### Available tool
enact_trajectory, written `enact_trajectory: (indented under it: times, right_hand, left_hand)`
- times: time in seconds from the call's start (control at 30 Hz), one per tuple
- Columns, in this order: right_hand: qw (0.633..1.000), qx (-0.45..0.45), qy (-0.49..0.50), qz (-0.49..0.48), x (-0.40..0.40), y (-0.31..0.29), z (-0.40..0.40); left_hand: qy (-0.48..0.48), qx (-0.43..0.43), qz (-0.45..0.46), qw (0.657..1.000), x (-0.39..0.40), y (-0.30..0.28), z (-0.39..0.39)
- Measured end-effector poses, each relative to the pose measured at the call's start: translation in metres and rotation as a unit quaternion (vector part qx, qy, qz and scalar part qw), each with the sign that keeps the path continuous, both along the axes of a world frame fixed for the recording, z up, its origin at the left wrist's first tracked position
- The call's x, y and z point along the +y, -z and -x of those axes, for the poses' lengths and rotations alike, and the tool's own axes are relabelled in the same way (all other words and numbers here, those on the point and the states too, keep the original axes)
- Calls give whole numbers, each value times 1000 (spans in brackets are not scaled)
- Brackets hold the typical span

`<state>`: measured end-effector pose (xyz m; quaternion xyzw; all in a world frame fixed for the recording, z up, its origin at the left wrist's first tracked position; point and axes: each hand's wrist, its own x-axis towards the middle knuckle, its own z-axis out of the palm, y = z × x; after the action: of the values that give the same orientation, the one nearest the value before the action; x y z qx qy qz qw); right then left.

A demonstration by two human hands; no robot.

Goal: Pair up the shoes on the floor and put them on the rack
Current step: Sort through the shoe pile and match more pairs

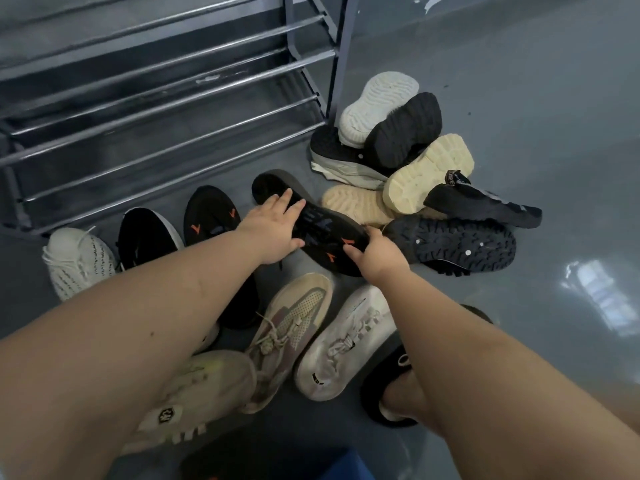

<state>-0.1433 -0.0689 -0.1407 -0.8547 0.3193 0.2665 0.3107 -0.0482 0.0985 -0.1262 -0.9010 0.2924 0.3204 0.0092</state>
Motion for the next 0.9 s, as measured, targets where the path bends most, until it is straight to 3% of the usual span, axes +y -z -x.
enact_trajectory:
  times: [0.13,0.27,0.43,0.63,0.8,0.9]
  right_hand:
    - [999,2,38,-11,3,8,-6]
    - [993,-91,68,-14,9,5,-5]
    - [983,-180,27,22,23,-18,-8]
    - [955,-281,72,-65,56,-49,-12]
    - [946,-315,-4,-70,78,-73,-17]
    - [947,-303,-88,-57,87,-85,-21]
  left_hand:
    - [26,11,4,1000,-13,9,-5]
    - [5,-21,27,999,-12,13,1]
    - [-49,-76,109,990,2,-1,-7]
    - [-80,-153,216,961,29,-42,-29]
    - [-28,-210,177,961,75,-74,-27]
    - [-37,-192,155,968,102,-84,-14]
